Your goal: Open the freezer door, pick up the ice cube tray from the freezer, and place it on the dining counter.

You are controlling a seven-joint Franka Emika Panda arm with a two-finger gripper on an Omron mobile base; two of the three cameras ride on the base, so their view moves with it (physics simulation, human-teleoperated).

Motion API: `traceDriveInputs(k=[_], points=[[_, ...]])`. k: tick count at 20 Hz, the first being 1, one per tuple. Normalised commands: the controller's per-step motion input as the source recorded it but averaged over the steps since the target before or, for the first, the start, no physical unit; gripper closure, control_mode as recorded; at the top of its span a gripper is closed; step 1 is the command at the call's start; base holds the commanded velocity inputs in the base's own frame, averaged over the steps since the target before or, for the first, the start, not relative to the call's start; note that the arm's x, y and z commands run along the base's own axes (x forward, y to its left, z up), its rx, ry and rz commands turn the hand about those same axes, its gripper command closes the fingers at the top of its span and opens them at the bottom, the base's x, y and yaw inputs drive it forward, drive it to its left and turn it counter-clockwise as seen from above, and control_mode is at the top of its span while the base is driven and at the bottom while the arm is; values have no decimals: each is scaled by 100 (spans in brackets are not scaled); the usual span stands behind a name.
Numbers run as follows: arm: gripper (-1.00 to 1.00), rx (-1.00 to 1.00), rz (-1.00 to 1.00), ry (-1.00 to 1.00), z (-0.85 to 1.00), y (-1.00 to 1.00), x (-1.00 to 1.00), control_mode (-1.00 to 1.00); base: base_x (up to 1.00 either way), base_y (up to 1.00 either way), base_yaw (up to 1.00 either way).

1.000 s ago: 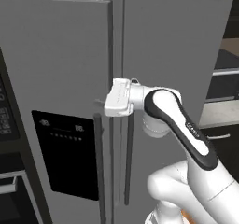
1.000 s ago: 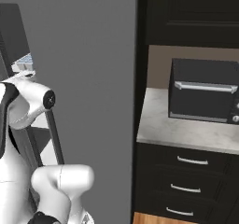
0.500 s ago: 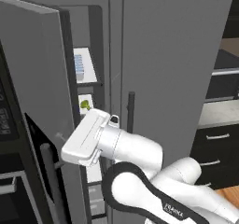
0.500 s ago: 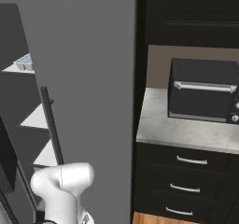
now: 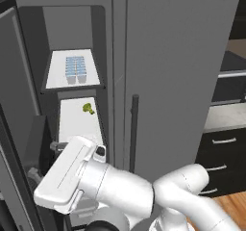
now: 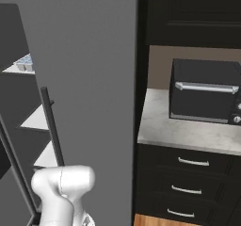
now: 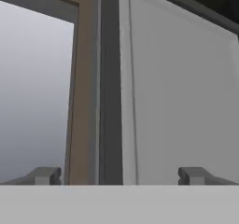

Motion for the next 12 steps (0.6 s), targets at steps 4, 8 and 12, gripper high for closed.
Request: traceDriveInputs(k=[4, 8, 12], points=[[-100, 0, -19, 0, 42, -68, -54, -100, 0, 0, 0], [-100, 5, -21, 0, 54, -86, -45, -100, 0, 0, 0], [-100, 8, -21, 9, 61, -79, -17, -100, 0, 0, 0]])
